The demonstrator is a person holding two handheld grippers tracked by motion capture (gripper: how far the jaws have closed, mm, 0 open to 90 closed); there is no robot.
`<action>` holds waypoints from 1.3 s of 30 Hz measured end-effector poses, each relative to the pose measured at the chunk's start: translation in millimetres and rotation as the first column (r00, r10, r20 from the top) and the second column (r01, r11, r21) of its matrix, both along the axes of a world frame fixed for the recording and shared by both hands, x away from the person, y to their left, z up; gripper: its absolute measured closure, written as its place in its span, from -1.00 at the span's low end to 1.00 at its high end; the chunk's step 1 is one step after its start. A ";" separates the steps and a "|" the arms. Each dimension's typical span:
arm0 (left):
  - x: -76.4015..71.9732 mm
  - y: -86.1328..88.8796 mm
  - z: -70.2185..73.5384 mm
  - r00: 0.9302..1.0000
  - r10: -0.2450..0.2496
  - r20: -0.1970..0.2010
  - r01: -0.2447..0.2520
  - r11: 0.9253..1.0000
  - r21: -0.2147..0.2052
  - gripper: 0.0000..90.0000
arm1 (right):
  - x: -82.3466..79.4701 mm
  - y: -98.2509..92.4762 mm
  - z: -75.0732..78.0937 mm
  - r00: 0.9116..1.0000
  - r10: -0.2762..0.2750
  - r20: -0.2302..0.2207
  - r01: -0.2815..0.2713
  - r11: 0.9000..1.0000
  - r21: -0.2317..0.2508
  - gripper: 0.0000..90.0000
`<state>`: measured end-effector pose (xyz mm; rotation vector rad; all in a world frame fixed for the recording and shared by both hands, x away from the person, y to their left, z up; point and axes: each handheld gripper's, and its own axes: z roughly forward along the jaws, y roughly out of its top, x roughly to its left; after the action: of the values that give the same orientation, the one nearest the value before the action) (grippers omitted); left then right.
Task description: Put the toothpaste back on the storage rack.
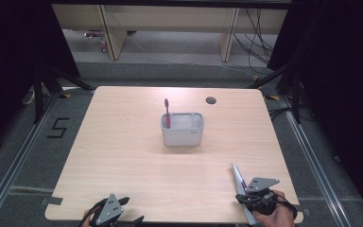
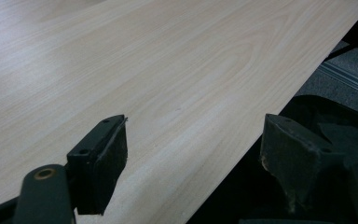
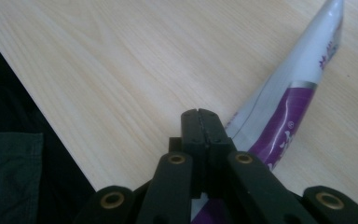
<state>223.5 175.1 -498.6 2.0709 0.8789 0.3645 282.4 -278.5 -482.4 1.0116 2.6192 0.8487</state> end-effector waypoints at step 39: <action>1.2 0.0 -0.1 1.000 -0.009 0.001 0.009 1.000 0.025 -0.49 | 8.2 -42.0 5.8 0.986 -0.162 -0.035 0.161 0.986 -0.038 1.00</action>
<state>224.7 175.1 -498.7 2.0970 0.8682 0.3729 290.6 -320.5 -476.7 1.2226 2.5309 0.7504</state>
